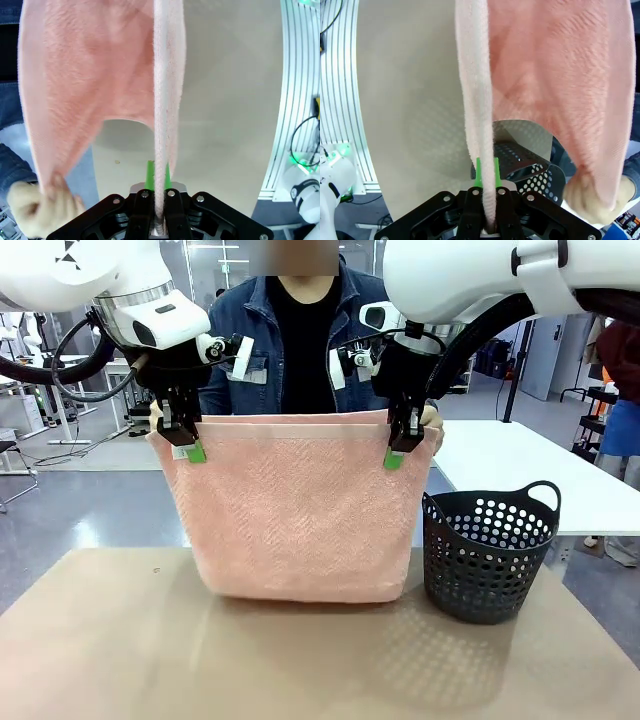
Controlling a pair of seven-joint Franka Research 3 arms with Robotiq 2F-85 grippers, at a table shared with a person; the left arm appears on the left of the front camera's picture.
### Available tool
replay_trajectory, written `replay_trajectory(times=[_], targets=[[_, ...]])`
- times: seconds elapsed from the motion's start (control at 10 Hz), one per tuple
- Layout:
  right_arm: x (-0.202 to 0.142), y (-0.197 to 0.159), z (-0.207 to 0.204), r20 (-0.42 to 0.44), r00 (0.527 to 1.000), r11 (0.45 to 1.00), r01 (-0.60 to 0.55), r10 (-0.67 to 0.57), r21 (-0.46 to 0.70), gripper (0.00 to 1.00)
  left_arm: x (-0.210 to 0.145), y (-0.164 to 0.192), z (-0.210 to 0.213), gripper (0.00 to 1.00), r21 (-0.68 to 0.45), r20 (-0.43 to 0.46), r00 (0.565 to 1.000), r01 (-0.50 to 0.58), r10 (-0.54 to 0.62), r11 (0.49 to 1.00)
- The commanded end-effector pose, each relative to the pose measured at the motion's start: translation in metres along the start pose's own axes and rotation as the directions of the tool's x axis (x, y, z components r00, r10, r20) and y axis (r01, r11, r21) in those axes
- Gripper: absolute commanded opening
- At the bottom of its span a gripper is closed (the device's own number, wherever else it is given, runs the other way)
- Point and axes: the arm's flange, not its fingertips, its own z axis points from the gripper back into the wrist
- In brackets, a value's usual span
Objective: Fold the towel.
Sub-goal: Release the end of the 100 cm Hotel Towel you were holding and grab the top end of the folded side.
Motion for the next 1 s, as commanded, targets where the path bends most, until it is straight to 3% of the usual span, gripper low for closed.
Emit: replay_trajectory(times=[0.0, 0.7, 0.8, 0.9], targets=[[-0.0007, -0.0003, 0.0006, -0.003, 1.0, 1.0, 0.0, 0.0, -0.001, 0.0, -0.0013, 0.0008, 0.001, 0.0, 0.001, 0.001, 1.0, -0.002, 0.002, 1.0], [-0.0007, -0.0003, 0.0006, -0.003, 1.0, 1.0, 0.0, 0.0, -0.001, 0.0, -0.0013, 0.0008, 0.001, 0.0, 0.001, 0.001, 1.0, -0.002, 0.002, 1.0], [0.0001, 0.0001, 0.0, 0.0, 1.0, 1.0, 0.0, 0.0, 0.0, 0.35, 0.0006, -0.0003, 0.0, 0.35, 0.0, 0.0, 1.0, 0.001, -0.001, 1.0], [0.0001, 0.0003, 0.0, 0.0, 1.0, 1.0, -0.003, 0.003, 0.007, 0.38, 0.0, -0.0007, 0.0011, 0.35, 0.007, 0.001, 1.0, -0.004, 0.004, 1.0]])
